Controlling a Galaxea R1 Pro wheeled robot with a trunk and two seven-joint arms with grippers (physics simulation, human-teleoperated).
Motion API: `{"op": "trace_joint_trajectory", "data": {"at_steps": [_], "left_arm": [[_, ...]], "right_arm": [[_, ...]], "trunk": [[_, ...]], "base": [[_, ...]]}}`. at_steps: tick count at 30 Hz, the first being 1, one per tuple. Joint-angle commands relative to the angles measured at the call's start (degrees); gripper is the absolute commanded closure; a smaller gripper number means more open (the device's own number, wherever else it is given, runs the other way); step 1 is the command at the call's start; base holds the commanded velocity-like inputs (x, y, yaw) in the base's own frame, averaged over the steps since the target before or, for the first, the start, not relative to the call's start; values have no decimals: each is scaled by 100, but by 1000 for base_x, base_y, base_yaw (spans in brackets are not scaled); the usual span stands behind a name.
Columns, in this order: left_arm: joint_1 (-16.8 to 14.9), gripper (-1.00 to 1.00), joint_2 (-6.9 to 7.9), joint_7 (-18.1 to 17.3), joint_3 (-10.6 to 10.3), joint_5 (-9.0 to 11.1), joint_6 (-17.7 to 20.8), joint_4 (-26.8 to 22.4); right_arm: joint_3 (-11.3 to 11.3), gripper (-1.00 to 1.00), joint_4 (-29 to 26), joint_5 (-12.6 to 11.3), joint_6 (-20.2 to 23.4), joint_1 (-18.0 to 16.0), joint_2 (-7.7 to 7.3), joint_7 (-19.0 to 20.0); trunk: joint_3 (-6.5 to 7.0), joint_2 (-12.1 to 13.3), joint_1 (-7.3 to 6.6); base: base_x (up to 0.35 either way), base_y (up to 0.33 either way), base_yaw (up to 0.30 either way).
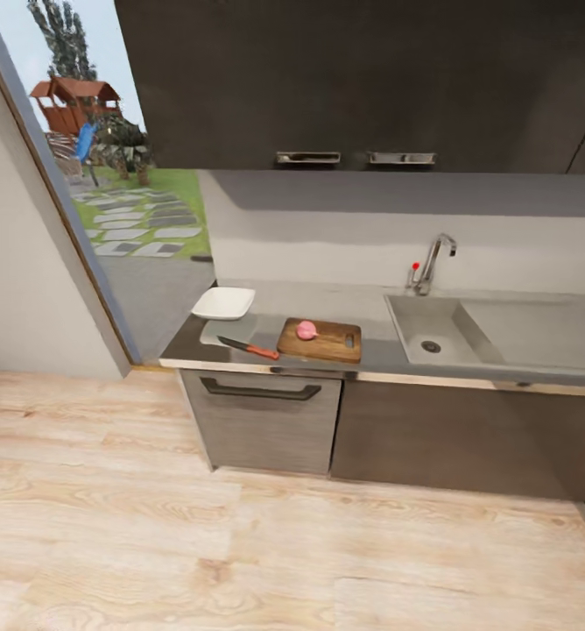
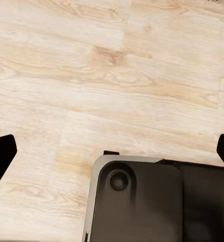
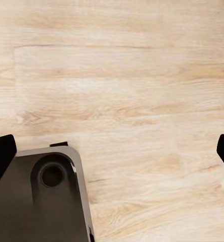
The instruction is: In the kitchen, take the Vidalia onion out of the sink, dice it on the chopping board with the paring knife, put the diced onion into the bowl on the countertop, then place both the paring knife and the chopping board into the sink.
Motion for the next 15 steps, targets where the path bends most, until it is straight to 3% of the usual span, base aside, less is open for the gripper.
{"op": "trace_joint_trajectory", "data": {"at_steps": [1,15], "left_arm": [[0,-100,0,-56,8,59,3,-1],[0,-100,0,-56,8,56,3,53]], "right_arm": [[3,-100,-11,-28,-9,4,1,5],[-3,-100,-11,-26,-8,4,-2,5]], "trunk": [[-2,-10,4],[94,-10,4]], "base": [[2,2,216],[0,0,216]]}}
